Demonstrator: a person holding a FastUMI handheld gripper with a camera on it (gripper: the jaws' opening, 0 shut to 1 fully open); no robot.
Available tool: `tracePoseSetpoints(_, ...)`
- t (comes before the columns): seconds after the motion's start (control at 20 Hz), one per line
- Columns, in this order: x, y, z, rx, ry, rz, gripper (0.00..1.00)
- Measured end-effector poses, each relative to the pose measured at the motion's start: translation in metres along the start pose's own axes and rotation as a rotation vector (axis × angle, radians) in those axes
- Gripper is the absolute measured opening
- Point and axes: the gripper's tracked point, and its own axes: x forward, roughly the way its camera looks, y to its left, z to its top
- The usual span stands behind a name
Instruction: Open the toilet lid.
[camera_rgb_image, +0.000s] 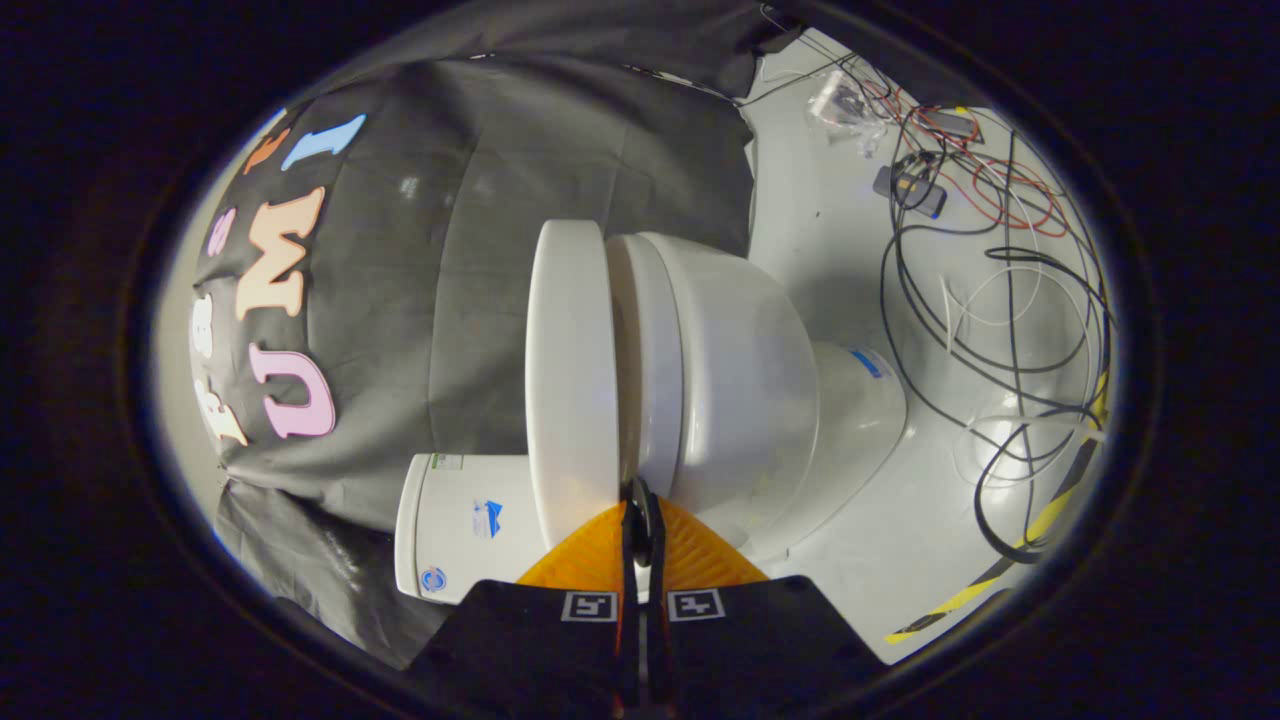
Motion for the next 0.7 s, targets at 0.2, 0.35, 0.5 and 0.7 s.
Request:
tracePoseSetpoints(0.2, 0.0033, 0.0037, -0.0001, 0.073, -0.059, 0.021, 0.07)
tracePoseSetpoints(0.35, -0.0011, 0.0056, 0.0001, 0.080, -0.060, 0.023, 0.07)
tracePoseSetpoints(0.5, -0.0025, 0.0044, -0.0015, 0.068, -0.052, 0.008, 0.06)
tracePoseSetpoints(0.7, -0.0025, 0.0030, -0.0017, 0.115, -0.047, -0.015, 0.09)
